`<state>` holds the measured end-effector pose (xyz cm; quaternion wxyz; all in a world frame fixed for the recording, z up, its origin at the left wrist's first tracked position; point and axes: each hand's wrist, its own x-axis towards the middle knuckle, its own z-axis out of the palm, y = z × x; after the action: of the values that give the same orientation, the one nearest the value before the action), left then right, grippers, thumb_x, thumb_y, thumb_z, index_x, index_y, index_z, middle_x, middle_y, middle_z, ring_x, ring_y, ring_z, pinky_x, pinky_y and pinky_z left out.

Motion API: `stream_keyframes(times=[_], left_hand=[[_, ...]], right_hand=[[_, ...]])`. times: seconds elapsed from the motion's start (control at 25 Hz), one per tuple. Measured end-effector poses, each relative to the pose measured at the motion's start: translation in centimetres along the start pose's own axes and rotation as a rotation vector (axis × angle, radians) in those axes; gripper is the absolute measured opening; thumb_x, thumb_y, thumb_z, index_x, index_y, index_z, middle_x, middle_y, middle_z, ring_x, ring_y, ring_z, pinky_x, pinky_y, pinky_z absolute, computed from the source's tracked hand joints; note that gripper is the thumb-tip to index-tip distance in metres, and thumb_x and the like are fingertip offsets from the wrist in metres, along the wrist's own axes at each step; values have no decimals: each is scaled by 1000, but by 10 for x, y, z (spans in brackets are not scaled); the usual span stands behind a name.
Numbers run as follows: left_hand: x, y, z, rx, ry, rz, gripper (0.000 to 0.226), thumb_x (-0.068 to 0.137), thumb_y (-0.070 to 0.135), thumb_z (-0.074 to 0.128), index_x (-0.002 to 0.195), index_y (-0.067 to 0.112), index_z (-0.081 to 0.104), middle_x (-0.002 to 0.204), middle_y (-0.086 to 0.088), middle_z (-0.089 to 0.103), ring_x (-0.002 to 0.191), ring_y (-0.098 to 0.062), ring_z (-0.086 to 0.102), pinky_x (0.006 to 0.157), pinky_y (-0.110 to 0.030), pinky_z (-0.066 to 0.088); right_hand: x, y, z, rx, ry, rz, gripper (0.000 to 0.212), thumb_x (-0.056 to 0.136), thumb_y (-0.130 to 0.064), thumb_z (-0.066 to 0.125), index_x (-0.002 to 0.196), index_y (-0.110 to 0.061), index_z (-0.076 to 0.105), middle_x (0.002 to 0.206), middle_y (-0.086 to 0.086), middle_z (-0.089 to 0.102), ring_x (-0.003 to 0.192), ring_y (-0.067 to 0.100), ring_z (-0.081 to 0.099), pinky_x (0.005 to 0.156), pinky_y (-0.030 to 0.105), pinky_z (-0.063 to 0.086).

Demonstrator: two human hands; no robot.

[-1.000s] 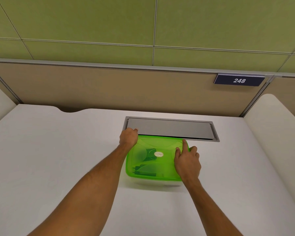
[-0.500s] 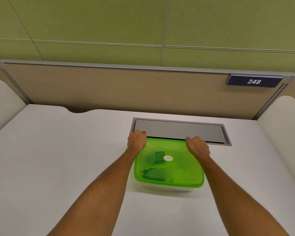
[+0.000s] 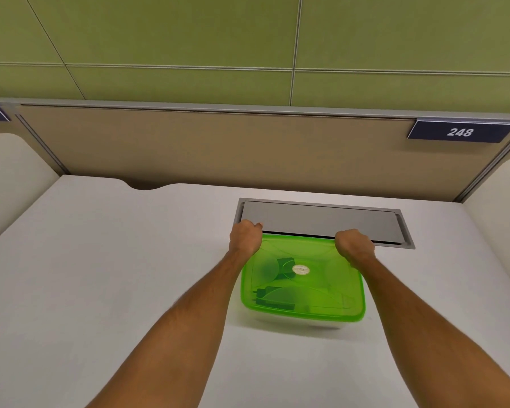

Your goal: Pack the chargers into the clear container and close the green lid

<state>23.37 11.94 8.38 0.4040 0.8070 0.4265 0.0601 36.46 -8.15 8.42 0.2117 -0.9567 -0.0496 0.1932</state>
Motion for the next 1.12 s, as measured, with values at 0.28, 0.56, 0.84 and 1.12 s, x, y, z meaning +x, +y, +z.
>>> stream_keyframes(times=[0.28,0.56,0.84,1.12], left_hand=[[-3,-4,1,19,35,38,43,98,34,45,68,5,55,76,-12,59,71,-27,54,67,-31,39],[-13,3,-2,200,97,104,53,98,46,35,78,6,64,80,-10,65,75,-26,59,68,-33,46],[-11,33,-44,304,164,378,51,98,46,36,77,7,61,88,-15,67,83,-32,61,73,-38,48],[-23,113,-126,488,381,654,61,99,47,26,143,5,32,154,-12,28,143,-25,16,117,-46,6]], right_hand=[[-3,-2,-1,23,29,30,38,89,-24,39,104,1,65,111,21,67,93,36,63,74,34,44],[-19,-1,-5,127,87,78,56,91,-45,40,119,0,60,124,23,62,110,39,59,91,40,47],[-29,-8,-43,35,182,-6,68,95,-56,33,120,1,60,122,23,62,111,39,58,90,42,46],[-50,-50,-163,-165,461,-298,56,96,-49,36,113,-2,62,118,20,63,108,37,60,87,42,48]])
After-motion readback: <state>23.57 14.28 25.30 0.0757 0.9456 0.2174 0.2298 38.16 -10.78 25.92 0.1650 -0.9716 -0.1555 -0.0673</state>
